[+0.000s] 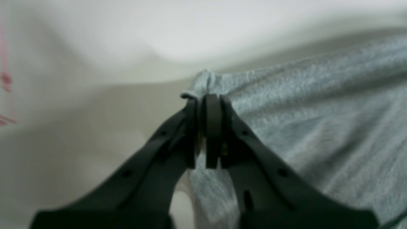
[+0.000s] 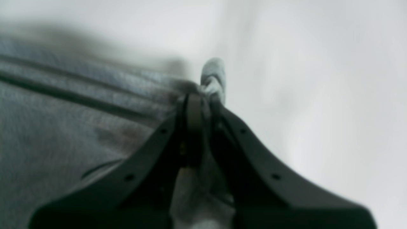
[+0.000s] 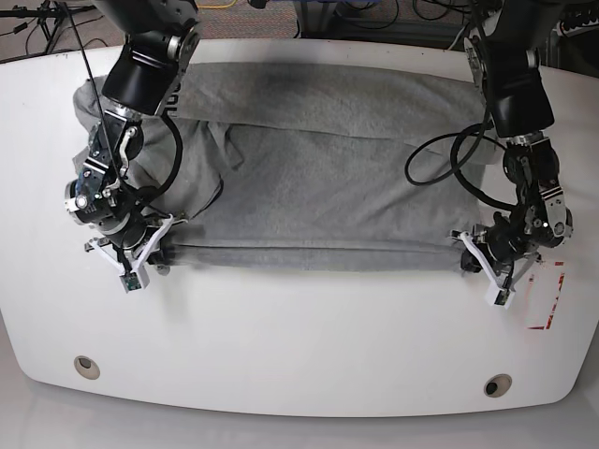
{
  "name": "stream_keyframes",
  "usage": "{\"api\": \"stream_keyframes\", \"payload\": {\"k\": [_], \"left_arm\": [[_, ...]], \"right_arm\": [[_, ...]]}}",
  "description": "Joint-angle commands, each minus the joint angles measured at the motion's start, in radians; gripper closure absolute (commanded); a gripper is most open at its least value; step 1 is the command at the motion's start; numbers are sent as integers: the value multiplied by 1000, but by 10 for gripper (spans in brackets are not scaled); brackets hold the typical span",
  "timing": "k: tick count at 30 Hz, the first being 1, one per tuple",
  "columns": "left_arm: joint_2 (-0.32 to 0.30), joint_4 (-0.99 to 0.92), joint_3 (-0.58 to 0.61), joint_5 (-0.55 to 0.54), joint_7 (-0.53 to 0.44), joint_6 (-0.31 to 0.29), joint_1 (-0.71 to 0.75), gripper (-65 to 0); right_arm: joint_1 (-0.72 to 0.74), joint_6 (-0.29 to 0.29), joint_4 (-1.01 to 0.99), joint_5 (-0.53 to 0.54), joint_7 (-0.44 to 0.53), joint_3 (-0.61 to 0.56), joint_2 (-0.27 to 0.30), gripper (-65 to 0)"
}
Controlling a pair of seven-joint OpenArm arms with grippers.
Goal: Fold the T-shirt properly
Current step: 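Pull the grasped edge corners with both grippers, straightening the shirt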
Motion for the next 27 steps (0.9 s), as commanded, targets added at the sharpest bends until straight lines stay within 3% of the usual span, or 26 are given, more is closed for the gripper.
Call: {"api": "stream_keyframes", "payload": {"k": [1, 6, 9, 13, 19, 22, 27], "left_arm": [[-11, 75, -3, -4, -10, 1, 3, -17], [-14, 132, -3, -4, -10, 1, 38, -17], [-14, 144, -3, -4, -10, 1, 54, -17], [-14, 146, -3, -4, -10, 1, 70, -17], [-15, 147, -3, -4, -10, 0, 89, -17], [-15, 147, -3, -4, -10, 0, 95, -17], [-15, 147, -3, -4, -10, 0, 96, -17]], "right_arm": [[-22, -2, 79, 9, -6, -43, 10, -2], [-93, -2, 165, 7, -39, -89, 13, -10], [-143, -2, 225, 7, -44, -106, 11, -82], [-192, -2, 290, 9, -44, -109, 8, -270], [-192, -2, 302, 12, -44, -106, 8, -463], [-162, -2, 271, 7, -44, -103, 8, -490], [-82, -2, 161, 9, -41, -58, 8, -466]]}}
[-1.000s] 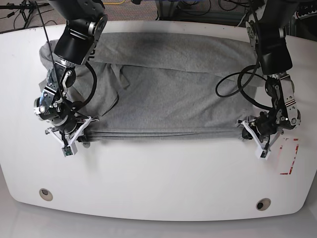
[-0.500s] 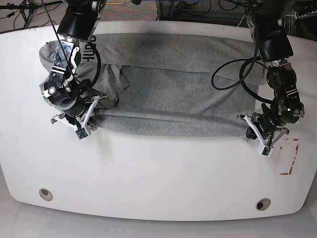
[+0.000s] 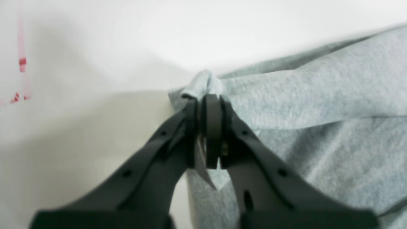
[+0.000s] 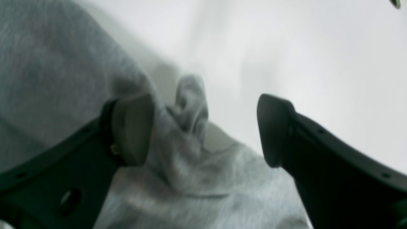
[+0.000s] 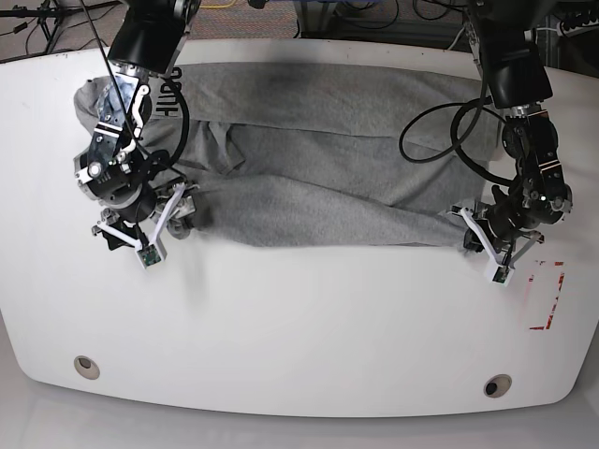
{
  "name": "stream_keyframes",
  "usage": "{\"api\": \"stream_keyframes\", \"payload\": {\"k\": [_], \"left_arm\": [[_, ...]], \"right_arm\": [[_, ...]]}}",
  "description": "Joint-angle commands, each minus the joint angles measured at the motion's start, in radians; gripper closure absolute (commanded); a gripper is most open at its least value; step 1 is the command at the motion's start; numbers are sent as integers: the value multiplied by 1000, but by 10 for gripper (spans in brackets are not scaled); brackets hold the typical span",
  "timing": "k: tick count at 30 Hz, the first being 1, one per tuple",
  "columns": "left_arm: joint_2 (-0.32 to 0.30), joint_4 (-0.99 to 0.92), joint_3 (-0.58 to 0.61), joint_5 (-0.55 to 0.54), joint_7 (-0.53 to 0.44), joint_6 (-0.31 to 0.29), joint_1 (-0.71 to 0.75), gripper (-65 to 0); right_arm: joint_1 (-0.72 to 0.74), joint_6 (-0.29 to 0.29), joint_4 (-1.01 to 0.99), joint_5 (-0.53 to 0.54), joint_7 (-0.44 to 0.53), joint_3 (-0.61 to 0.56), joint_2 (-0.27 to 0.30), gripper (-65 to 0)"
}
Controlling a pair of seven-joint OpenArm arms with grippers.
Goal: Fold the T-shirt properly
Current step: 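Pull the grasped edge corners with both grippers, straightening the shirt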
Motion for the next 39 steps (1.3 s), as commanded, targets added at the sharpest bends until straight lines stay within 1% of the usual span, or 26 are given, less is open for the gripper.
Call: {"api": "stream_keyframes", "payload": {"k": [1, 7, 11, 17, 20, 24, 28, 32, 36, 39], "left_arm": [[-12, 21, -5, -12, -22, 0, -24, -17], [-12, 21, -5, -12, -22, 0, -4, -17], [-12, 21, -5, -12, -22, 0, -4, -17], [-12, 15, -5, -11, -22, 0, -3, -17], [-12, 15, -5, -8, -22, 0, -3, -17], [-12, 15, -5, -9, -22, 0, -3, -17], [-12, 15, -5, -9, -22, 0, -3, -17], [-12, 15, -5, -8, -22, 0, -3, -17], [-12, 15, -5, -8, -22, 0, -3, -17], [-12, 13, -5, -8, -22, 0, -3, -17]], "right_arm": [[84, -1, -74, 10, 23, 31, 10, -458], [176, -1, -202, 12, 24, 60, 15, -409], [216, -1, -249, 12, 24, 65, 15, -377], [252, -1, -321, 12, 26, 65, 13, -357], [274, -1, -372, 12, 64, 74, 12, -358], [291, -1, -444, 9, 155, 87, 12, -358], [303, -1, -510, 12, 205, 87, 20, -358], [303, -1, -518, 12, 202, 87, 20, -358], [292, -1, -515, 12, 152, 90, 18, -358], [263, -1, -481, 12, 136, 90, 13, -358]]}}
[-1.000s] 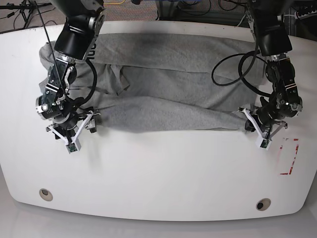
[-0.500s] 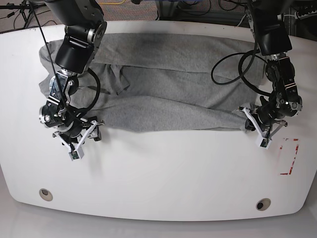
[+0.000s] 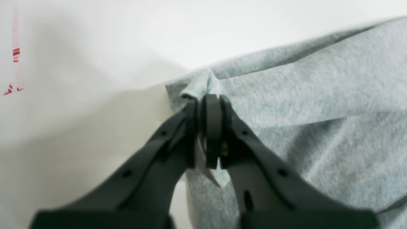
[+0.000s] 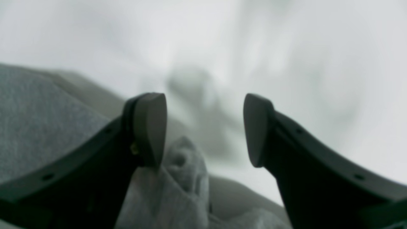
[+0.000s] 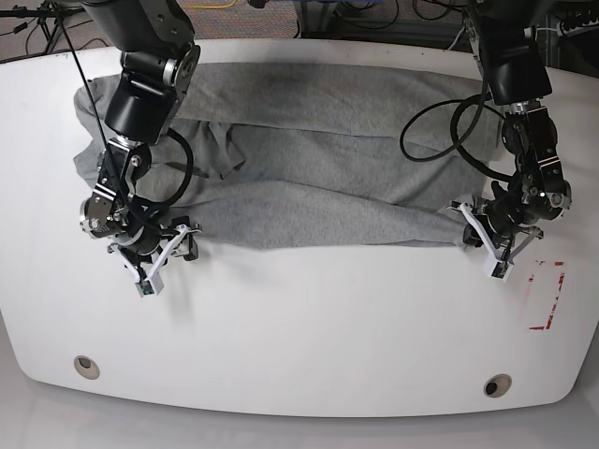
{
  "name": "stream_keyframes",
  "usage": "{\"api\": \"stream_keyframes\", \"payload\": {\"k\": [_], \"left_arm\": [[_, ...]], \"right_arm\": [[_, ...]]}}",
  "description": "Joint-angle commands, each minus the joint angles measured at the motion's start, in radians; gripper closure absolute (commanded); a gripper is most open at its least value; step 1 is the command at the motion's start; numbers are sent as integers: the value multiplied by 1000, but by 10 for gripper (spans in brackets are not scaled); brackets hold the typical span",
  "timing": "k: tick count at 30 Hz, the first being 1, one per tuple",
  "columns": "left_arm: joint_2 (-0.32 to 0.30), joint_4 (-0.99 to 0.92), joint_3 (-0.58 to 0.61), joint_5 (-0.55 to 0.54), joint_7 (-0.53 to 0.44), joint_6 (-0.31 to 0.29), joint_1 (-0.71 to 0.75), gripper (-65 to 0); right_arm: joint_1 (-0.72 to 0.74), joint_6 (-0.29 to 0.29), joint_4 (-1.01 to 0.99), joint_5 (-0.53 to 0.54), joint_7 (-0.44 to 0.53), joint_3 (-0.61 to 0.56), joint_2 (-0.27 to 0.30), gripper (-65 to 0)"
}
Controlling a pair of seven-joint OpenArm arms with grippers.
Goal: Fold the T-shirt properly
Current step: 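Pull the grasped edge corners with both grippers, straightening the shirt, then hold the shirt edge with both grippers and drag it taut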
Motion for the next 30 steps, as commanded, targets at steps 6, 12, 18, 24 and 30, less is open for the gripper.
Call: {"api": "stream_keyframes", "payload": {"k": [6, 12, 18, 24, 30], "left_arm": [[-16, 15, -4, -6, -18, 0, -22, -18], [-30, 15, -4, -11, -18, 0, -22, -18], [-31, 15, -4, -11, -18, 0, -22, -18], [-31, 15, -4, -11, -18, 0, -22, -18], [-31, 15, -4, -11, -18, 0, -22, -18]], "right_arm": [[-59, -1, 126, 16, 5, 0, -18, -357], [-88, -1, 134, 16, 5, 3, -24, -309], [-110, -1, 165, 16, 5, 3, -24, -36], [-147, -1, 265, 16, -1, 3, -27, -21], [-177, -1, 415, 15, -78, -2, -31, 0]]}}
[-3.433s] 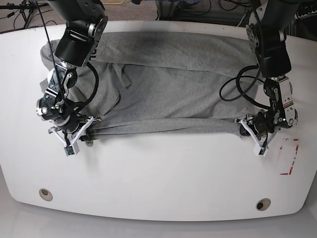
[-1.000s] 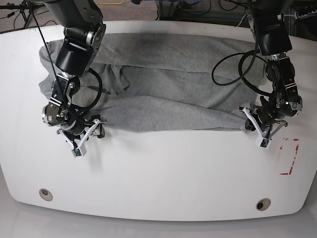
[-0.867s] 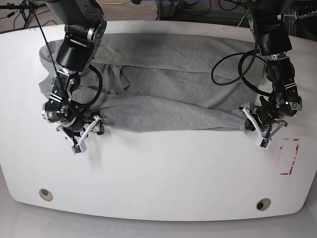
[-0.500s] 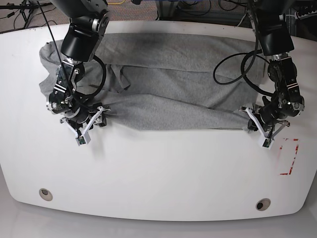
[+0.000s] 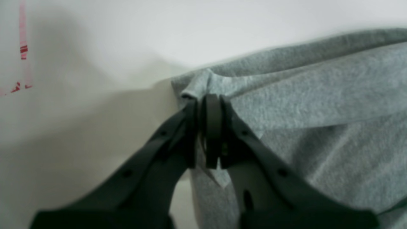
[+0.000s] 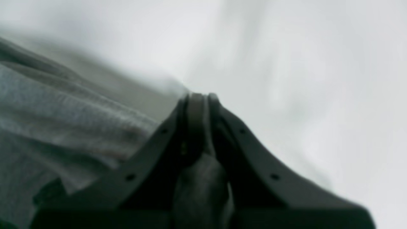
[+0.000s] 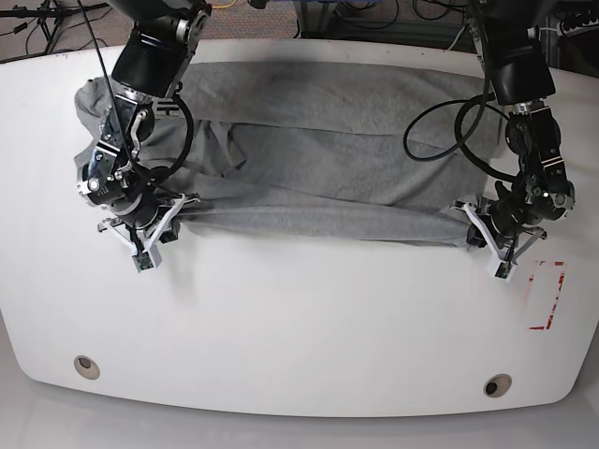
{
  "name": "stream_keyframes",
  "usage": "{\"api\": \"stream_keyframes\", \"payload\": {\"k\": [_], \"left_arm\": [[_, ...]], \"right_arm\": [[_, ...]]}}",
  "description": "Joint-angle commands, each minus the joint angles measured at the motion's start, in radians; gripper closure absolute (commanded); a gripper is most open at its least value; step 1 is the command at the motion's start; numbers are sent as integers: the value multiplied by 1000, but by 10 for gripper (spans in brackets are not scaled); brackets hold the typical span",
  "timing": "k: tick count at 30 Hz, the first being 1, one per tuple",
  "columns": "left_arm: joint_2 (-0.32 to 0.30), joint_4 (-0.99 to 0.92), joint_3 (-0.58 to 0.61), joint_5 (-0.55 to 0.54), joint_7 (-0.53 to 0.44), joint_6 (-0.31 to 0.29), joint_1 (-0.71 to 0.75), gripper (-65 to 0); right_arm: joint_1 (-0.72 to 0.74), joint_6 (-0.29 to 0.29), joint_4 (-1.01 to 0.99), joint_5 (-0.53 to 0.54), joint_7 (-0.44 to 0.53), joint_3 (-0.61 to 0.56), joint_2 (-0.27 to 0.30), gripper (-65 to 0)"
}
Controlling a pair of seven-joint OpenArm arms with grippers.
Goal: Fold the T-shirt properly
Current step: 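Hold the shirt edge with both grippers and drag it taut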
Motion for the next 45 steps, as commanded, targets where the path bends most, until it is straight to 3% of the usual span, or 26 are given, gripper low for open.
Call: {"api": "stream_keyframes", "payload": {"k": [1, 19, 21, 28, 30, 32, 45], "left_arm": [[-14, 16, -4, -6, -18, 0, -22, -18], [-14, 18, -2, -6, -18, 0, -23, -18], [-13, 18, -2, -6, -18, 0, -23, -18], [-14, 16, 0, -6, -18, 0, -23, -18], [-13, 16, 1, -6, -18, 0, -23, -18], [-13, 18, 1, -6, -18, 0, -23, -18], [-14, 18, 0, -6, -18, 0, -23, -18]], "right_arm": [[16, -1, 103, 10, -33, 1, 8, 0], [25, -1, 424, 12, -157, -16, 5, -11], [27, -1, 421, 7, -157, -55, -1, -49], [103, -1, 287, 4, -88, -179, 1, -365], [143, -1, 218, 4, -68, -193, 2, -426], [169, -1, 175, 4, -68, -191, 2, -449], [114, -1, 227, 4, -73, -25, 19, -366]]}}
